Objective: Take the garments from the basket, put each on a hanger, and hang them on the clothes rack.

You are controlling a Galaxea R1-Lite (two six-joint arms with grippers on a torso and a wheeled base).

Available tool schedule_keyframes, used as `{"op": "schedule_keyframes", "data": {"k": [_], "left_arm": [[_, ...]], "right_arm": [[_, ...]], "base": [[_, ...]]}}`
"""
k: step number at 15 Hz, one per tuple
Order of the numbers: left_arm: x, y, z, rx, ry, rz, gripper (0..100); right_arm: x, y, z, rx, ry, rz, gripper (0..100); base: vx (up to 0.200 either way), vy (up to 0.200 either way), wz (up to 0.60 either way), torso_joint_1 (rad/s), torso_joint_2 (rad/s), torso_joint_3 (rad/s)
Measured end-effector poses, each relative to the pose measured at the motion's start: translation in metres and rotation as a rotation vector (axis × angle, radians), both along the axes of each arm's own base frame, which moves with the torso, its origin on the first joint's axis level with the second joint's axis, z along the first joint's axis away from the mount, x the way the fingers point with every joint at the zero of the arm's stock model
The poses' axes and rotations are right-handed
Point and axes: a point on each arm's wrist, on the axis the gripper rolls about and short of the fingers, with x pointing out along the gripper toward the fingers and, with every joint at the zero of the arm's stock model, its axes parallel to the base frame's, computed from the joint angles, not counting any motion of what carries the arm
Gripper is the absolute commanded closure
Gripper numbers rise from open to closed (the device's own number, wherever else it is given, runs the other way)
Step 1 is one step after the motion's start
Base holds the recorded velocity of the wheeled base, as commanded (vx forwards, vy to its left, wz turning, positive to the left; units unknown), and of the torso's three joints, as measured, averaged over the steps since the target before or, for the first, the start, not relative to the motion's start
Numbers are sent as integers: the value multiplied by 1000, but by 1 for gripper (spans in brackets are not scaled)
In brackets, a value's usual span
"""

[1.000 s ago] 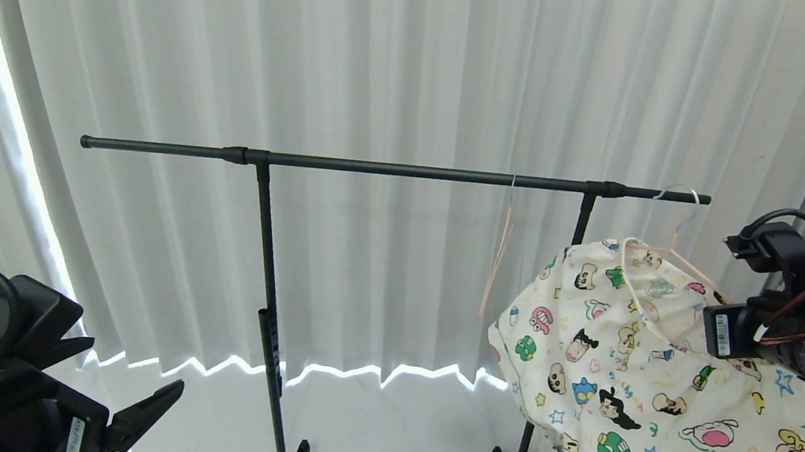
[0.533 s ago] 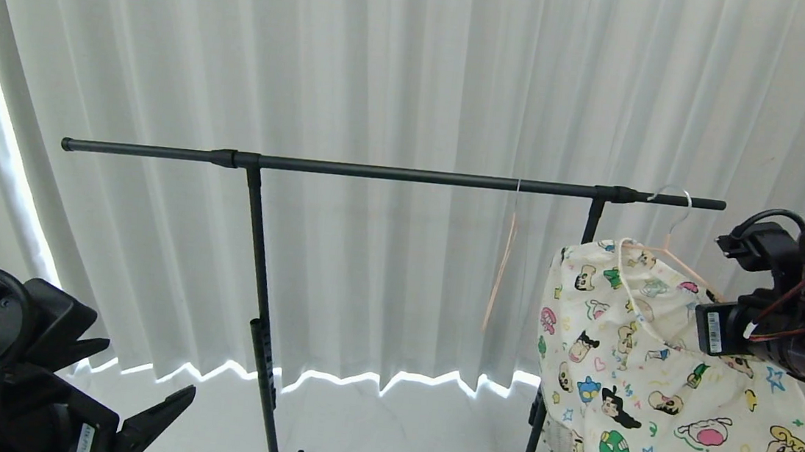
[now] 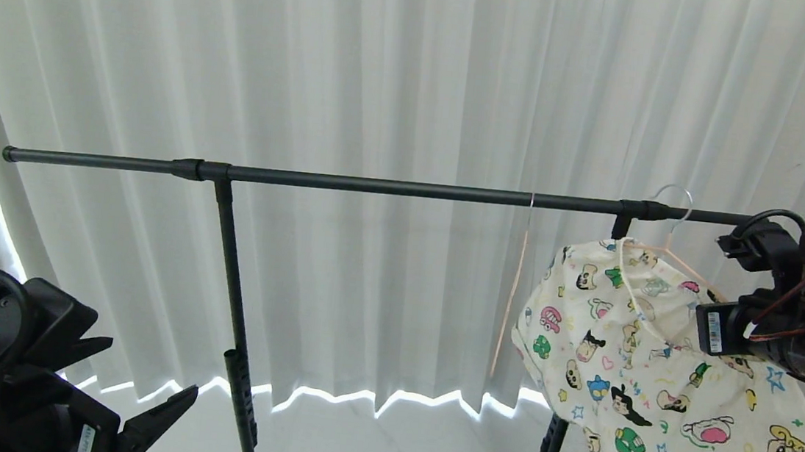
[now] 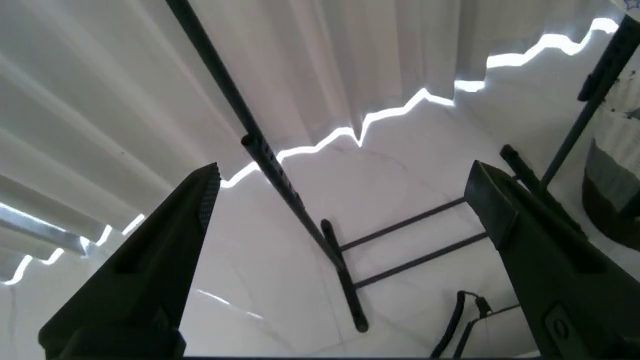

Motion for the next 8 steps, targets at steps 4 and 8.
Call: {"op": "schedule_keyframes", "data": {"k": [4, 8], "left_arm": [[0, 0, 1, -1, -4, 0, 0], [1, 0, 2, -3, -5, 0, 0]], "right_arm": [[1, 0, -1, -1, 3, 0, 100], [2, 1, -3, -4, 12, 2, 100]], "base": [[50, 0, 0, -1, 1, 1], [0, 0, 0, 0, 0, 0]]}}
